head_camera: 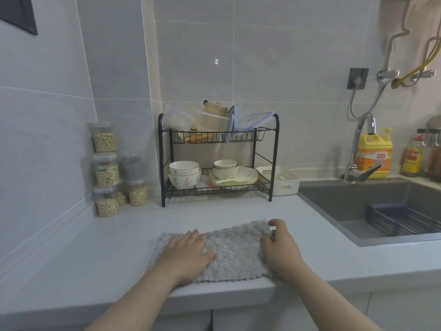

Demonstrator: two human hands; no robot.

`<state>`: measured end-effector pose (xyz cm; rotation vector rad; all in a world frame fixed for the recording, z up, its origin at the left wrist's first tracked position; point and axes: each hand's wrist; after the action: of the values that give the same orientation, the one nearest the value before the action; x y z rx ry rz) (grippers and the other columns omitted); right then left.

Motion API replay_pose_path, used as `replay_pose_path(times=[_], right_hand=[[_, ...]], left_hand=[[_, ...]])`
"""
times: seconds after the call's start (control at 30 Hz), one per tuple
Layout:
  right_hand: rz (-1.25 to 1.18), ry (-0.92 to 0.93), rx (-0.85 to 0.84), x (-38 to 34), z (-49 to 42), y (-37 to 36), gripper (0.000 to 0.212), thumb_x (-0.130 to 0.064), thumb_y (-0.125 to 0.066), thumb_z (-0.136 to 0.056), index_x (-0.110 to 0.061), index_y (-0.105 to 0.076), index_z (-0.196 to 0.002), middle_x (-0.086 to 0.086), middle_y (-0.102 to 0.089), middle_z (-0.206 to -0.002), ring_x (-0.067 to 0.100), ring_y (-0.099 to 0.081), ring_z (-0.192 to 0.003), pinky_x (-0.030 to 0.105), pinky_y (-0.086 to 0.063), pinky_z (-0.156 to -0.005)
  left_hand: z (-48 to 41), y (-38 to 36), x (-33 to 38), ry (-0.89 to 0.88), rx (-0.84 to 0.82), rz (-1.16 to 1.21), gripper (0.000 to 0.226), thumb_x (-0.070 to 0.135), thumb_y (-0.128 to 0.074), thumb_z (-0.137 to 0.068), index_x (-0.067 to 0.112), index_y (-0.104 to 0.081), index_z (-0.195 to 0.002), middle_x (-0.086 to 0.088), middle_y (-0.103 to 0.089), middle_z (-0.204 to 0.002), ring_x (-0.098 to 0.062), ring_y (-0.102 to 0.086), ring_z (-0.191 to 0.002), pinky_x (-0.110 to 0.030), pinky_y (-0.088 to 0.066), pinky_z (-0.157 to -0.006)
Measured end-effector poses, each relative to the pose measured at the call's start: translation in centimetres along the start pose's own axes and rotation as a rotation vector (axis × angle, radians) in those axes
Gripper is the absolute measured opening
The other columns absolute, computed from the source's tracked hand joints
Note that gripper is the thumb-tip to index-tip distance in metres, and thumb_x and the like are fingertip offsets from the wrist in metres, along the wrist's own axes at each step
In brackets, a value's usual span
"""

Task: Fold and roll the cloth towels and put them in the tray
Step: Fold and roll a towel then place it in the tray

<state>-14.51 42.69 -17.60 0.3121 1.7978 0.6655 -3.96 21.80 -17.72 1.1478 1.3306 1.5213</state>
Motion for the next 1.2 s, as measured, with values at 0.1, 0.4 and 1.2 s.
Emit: replay_pose_path(times=[0.1,0.4,1.2], right_hand=[[-0.066,-0.037,-0.061,-0.9,0.1,0.7,0.042,-0.018,-0.044,-0.096,-0.025,-0.032,-0.136,0.000,-0.058,-0.086,0.020,-0.062,-0.069,0.033,-0.051,-0.064],[0.113,-0.126,-0.142,-4.7,-4.3,5.1,0.039,-0.017,-0.047,-0.092,-0.017,-0.043,-0.131,0.012,-0.063,-0.104,0.023,-0.057,-0.068,0.025,-0.041,-0.047],[0.293,0.018,-0.477,-14.3,-0.9,-9.5,0.047,-0.020,-0.053,-0.090,-0.010,-0.039,-0.135,0.007,-0.053,-0.092,0.020,-0.055,-0.064,0.021,-0.043,-0.047]], left_hand=[[0.0,-0.2,0.1,0.002,0.051,0.092,0.067,0.060,-0.018,-0.095,0.028,-0.003,-0.153,0.003,0.003,-0.161,-0.012,0.004,-0.148,-0.036,0.003,-0.120],[2.7,0.9,-6.6,0.108,0.237,0.479,0.040,0.043,-0.048,-0.094,0.034,-0.053,-0.133,0.013,-0.046,-0.144,-0.009,-0.038,-0.135,-0.030,-0.029,-0.112],[2.1,0.9,-7.3,-0.040,0.184,0.340,0.037,0.051,-0.043,-0.086,0.028,-0.065,-0.104,0.005,-0.063,-0.104,-0.017,-0.058,-0.100,-0.037,-0.047,-0.087]])
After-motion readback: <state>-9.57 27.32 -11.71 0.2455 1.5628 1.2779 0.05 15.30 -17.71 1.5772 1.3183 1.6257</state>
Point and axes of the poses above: each hand's wrist, its own z-axis away from the middle knuckle, its own y-axis out of the back of the hand, x = y × z
